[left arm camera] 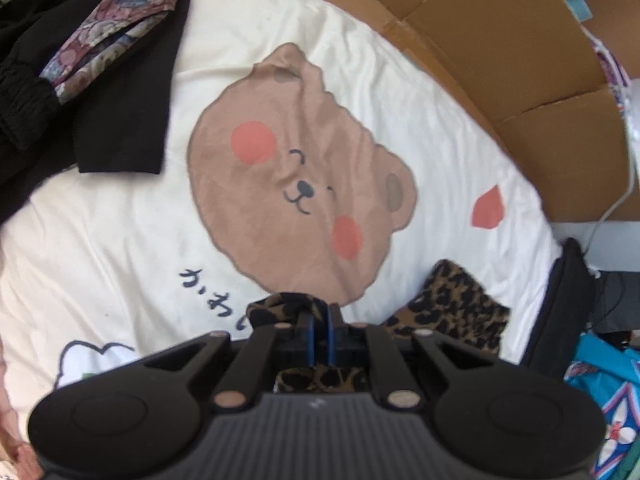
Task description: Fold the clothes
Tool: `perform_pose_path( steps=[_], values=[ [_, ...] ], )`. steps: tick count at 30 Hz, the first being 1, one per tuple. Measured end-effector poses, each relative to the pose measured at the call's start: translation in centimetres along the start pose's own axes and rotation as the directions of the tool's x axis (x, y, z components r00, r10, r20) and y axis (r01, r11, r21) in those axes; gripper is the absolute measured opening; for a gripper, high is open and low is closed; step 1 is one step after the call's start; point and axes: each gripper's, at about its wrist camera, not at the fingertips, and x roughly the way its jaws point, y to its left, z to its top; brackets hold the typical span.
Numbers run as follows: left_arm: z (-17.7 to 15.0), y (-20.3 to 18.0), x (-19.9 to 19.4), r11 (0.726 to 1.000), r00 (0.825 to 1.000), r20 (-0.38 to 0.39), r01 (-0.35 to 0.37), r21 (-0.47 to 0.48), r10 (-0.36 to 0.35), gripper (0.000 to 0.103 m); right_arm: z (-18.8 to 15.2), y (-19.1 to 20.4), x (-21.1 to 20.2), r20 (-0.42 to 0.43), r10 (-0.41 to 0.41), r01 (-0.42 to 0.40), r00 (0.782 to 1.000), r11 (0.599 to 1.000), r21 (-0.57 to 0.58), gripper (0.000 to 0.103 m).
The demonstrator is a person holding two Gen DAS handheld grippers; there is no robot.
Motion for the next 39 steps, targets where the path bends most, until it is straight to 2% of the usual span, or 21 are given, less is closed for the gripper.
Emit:
perform_pose_path(
  steps=[7, 12, 19, 24, 30, 35, 39],
  values=[
    [0.1, -1.4, -1.3, 0.996, 0.997, 0.019, 0.069, 0.048, -0.070, 0.007, 0.3, 0.6, -1.3, 0.010, 0.053, -0.053, 0.999, 0.999, 0.013, 0.008],
    [0.3, -1.3, -2.4, 0.997, 0.998, 0.011, 0.069, 0.039, -0.069, 0.007, 0.3, 1.0, -2.0, 0.005, 0.071, -0.071, 0.997, 0.997, 0.019, 0.008],
    [-0.1, -1.2, -4.5, 0.993, 0.997, -0.058, 0.057, 0.102, -0.051, 0.007, -1.0, 1.6, -3.5, -0.041, 0.153, -0.154, 0.987, 0.988, -0.008, 0.008],
    [0.0, -1.3, -6.0, 0.988, 0.995, -0.048, 0.094, 0.125, -0.089, 0.007, -0.9, 2.5, -4.0, -0.043, 0.201, -0.203, 0.979, 0.979, -0.033, 0.008],
    [0.9, -1.4, -4.3, 0.992, 0.996, 0.026, 0.086, 0.088, -0.088, 0.007, 0.4, 1.3, -2.7, 0.011, 0.160, -0.160, 0.987, 0.986, 0.039, 0.008],
    [2.4, -0.5, -0.2, 1.000, 0.997, 0.069, 0.029, -0.002, -0.028, 0.007, 1.2, -0.5, -0.3, 0.041, 0.103, -0.107, 0.994, 0.988, 0.114, 0.008],
    [3.3, -0.3, 2.0, 1.000, 0.996, 0.087, 0.000, -0.025, 0.002, 0.007, 2.1, -1.2, 0.9, 0.050, 0.083, -0.090, 0.995, 0.985, 0.148, 0.009]
  ],
)
